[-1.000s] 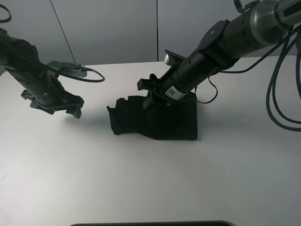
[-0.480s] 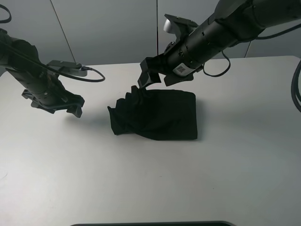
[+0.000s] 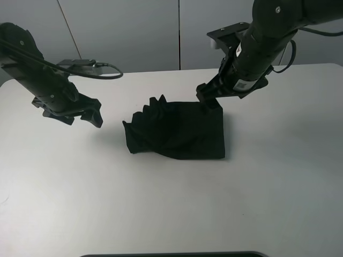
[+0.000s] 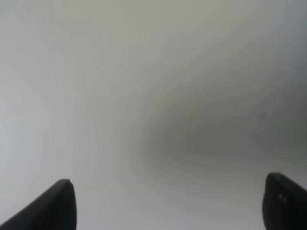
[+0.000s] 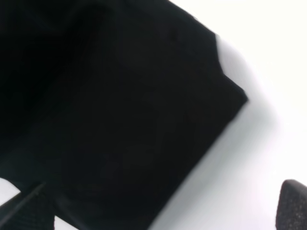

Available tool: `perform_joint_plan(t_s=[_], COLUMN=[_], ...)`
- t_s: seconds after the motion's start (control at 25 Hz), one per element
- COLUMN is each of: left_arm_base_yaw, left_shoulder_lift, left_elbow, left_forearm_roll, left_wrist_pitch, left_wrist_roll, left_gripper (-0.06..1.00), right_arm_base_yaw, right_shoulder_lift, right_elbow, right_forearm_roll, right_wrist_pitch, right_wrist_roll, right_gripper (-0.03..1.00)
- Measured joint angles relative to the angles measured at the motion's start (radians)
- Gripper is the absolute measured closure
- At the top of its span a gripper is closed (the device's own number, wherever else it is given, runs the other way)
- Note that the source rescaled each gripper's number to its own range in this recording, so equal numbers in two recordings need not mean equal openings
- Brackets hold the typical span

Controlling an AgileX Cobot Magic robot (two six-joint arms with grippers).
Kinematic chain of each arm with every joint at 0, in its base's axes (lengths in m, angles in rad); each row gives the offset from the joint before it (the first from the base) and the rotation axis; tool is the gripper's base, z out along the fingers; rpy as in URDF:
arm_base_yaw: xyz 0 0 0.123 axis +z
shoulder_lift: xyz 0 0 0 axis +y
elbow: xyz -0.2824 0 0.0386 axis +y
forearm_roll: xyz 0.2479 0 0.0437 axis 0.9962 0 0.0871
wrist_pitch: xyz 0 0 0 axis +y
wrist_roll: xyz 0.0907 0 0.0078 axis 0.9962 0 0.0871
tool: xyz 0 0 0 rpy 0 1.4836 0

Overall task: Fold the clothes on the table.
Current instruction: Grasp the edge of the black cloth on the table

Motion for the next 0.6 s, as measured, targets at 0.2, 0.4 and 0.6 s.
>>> perform_joint_plan(t_s=[0.2, 0.4, 0.6], left_arm_base_yaw=[-0.015, -0.16, -0.266], left_shoulder_lift=[-0.083, -0.078, 0.036], left_elbow=[-0.001, -0.062, -0.242], left_forearm_roll=[-0.193, -0.253, -0.17], left_wrist_pitch=[-0.004, 0.004, 0.086], left_wrist_roll=[0.19, 0.256, 0.181], left_gripper=[-0.05, -0.05, -0.05], right_arm_base_yaw=[-0.011, -0.088, -0.156], right_shoulder_lift=[-0.119, -0.25, -0.344], right_elbow=[0.105, 0.226, 0.284], right_forearm_roll=[-0.098, -0.155, -0.155], right_wrist_pitch=[-0.01, -0.008, 0.014], right_wrist_roll=[0.079, 0.156, 0.176], right_gripper=[-0.03, -0.03, -0.03])
